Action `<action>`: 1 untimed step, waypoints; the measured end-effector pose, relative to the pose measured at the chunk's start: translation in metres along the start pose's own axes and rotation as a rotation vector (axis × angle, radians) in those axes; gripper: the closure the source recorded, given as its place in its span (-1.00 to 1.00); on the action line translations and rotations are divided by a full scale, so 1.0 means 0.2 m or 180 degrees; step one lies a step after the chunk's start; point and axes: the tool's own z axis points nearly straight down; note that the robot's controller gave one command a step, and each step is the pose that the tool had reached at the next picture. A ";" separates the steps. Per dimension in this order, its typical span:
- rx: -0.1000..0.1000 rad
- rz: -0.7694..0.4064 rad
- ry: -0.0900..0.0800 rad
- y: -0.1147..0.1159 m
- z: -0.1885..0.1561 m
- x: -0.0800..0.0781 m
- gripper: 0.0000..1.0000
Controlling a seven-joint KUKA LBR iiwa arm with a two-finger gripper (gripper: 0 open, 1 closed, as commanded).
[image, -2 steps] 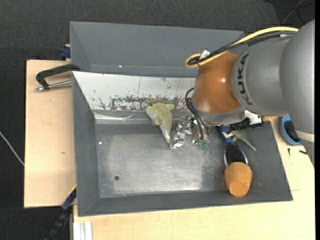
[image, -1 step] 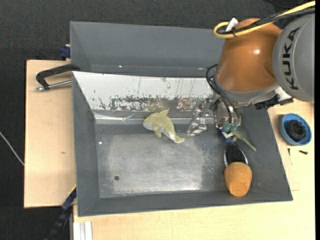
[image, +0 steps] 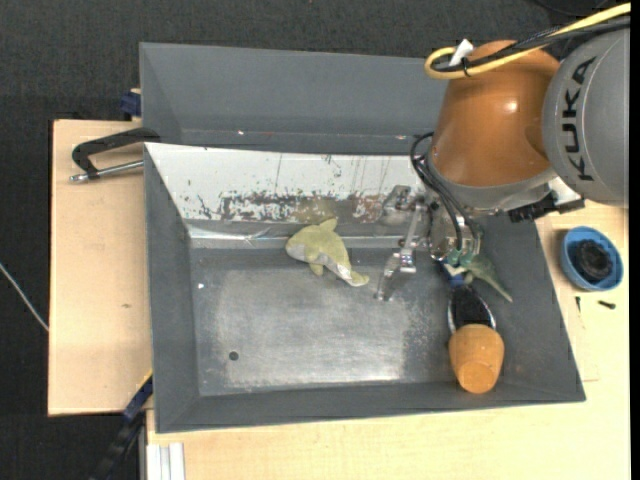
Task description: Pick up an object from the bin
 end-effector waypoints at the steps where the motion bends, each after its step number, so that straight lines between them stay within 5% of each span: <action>1: -0.0006 0.0191 0.0021 0.30 0.28 -0.10 -1.00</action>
Offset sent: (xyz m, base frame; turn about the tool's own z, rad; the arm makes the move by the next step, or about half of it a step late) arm 0.0267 0.0529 -0.0538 0.0661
